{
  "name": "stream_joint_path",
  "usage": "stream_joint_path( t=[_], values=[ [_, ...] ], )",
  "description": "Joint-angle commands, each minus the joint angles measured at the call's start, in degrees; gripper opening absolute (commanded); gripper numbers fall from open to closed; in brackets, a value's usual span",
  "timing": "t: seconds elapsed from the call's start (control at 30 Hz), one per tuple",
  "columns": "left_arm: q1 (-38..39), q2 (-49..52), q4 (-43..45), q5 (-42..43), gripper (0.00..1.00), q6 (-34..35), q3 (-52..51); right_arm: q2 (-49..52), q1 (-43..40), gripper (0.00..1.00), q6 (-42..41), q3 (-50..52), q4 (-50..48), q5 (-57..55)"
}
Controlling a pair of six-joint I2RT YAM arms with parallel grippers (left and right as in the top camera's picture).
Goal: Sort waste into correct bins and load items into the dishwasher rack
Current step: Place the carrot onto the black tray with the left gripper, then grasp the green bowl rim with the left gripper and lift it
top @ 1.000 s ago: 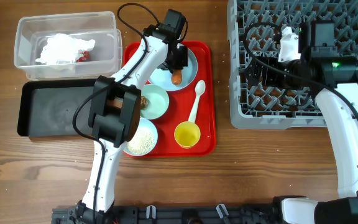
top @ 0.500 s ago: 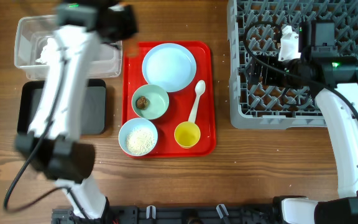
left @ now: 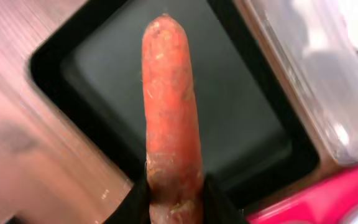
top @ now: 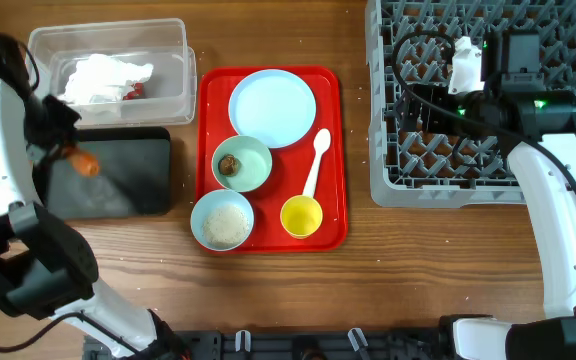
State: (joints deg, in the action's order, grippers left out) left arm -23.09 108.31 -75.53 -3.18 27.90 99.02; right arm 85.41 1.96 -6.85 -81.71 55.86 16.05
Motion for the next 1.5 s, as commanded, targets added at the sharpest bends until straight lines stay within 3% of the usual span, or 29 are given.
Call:
stream_joint_path(
  t=[0.0, 0.1, 0.27, 0.37, 0.4, 0.5, 0.67, 0.8, 0.9, 1.07, 1.2, 1.47],
  values=[
    [-1.6, 0.13, 8.48, 4.37, 0.09, 3.08, -10.67, 0.55, -0.04, 1.0, -0.61, -1.2, -0.13, 0.04],
    [-1.57, 0.13, 16.55, 4.39, 0.12, 3.08, -18.58, 0.55, -0.04, 1.0, -0.66, -1.2, -0.09, 0.07],
    [-1.57, 0.13, 29.27, 3.13, 0.35, 3.06, -27.69, 0.55, -0.04, 1.0, -0.72, -1.2, 0.2, 0.07],
    [-1.57, 0.13, 30.12, 3.37, 0.91, 2.91, -28.41, 0.55, -0.04, 1.0, -0.79, -1.18, 0.37, 0.07],
    [-1.57, -0.09, 30.03, 4.26, 1.0, 1.9, -28.24, 0.55, -0.04, 1.0, -0.83, -1.18, 0.33, 0.07],
    [-1.57, -1.73, 24.22, 5.7, 1.0, -3.91, -22.86, 0.55, -0.04, 1.0, -0.81, -1.18, 0.33, 0.07],
    [-0.22, -7.93, 16.59, 5.7, 1.0, -6.95, -13.44, 0.55, -0.04, 1.0, -0.83, -1.18, -0.28, 0.09],
    [4.5, -14.14, 16.26, 8.44, 1.0, -12.66, -13.07, 0.55, -0.04, 1.0, -0.83, -1.18, -0.28, 0.09],
    [12.28, -14.8, 16.04, 12.79, 0.97, -18.18, -13.09, 0.55, -0.04, 1.0, -0.83, -1.18, -0.7, 0.09],
    [28.09, -10.64, 17.77, 12.74, 0.88, -24.2, -13.09, 0.55, -0.04, 1.0, -0.85, -1.18, -0.94, 0.09],
    [39.63, -4.48, 17.77, 10.14, 0.86, -31.69, -13.09, 0.55, -0.04, 1.0, -0.83, -1.18, -0.72, 0.09],
    [47.39, 5.95, 20.68, 8.72, 0.8, -33.9, -13.18, 0.55, -0.04, 1.0, -0.85, -1.16, -0.72, 0.09]
  ],
)
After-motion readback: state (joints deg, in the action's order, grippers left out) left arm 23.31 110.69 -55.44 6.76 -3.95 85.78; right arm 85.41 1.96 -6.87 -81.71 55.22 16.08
